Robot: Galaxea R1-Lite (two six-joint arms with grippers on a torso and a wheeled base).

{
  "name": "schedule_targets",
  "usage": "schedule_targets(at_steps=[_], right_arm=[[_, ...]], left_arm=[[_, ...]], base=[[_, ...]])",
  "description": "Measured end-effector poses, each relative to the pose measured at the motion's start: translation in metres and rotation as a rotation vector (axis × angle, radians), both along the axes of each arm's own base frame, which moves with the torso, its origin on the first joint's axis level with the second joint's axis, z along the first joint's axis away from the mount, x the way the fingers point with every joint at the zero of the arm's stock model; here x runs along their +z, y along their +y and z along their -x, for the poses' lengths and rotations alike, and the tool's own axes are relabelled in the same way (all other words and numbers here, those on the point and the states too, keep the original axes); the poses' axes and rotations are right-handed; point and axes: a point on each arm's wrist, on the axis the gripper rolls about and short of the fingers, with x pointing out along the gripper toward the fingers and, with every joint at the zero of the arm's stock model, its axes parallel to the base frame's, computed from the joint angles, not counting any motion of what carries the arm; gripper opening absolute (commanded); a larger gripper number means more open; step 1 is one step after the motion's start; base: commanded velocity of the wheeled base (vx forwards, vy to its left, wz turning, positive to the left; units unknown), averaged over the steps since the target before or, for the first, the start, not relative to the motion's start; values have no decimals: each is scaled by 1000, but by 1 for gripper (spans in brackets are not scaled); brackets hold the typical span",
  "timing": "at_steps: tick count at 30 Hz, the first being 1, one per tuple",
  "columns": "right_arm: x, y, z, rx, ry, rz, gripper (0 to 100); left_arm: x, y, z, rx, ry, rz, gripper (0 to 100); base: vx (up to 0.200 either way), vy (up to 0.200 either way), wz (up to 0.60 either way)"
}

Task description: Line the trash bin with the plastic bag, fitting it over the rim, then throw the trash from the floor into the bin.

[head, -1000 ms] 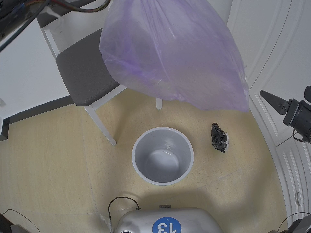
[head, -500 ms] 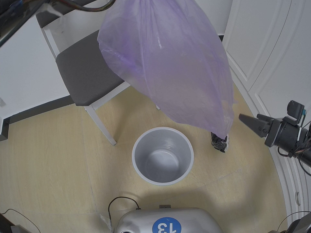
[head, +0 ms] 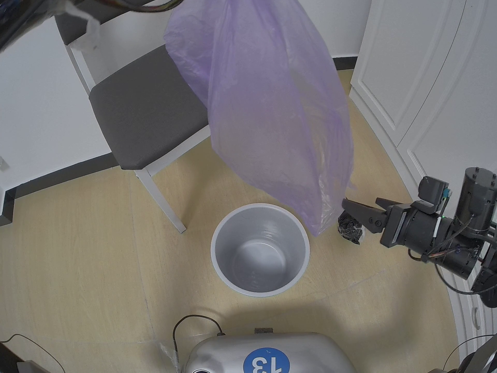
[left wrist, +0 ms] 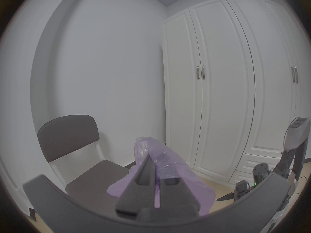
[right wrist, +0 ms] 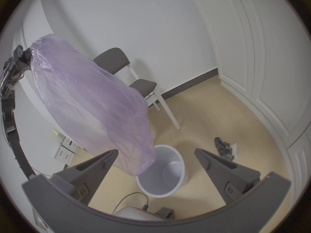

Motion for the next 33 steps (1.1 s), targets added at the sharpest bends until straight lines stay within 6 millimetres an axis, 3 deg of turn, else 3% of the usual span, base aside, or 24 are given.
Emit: schedule_targets(at_steps=[10, 15, 23, 33], right_arm=[[-31, 31, -21, -13, -2, -69, 100], [-38, 39, -31, -51, -53, -115, 100], [-51, 41, -40, -92, -46, -111, 100], [-53, 33, -46, -120, -46, -102, 100]], left_arm=[[0, 0, 5, -8, 3, 3, 0], [-1, 0, 6, -8, 5, -1, 0], [-3, 2, 6, -6, 9, -7, 0], [-3, 3, 5, 0, 7, -7, 0]], base=[[0, 0, 0], [0, 0, 0], [0, 0, 0], [0, 0, 0]])
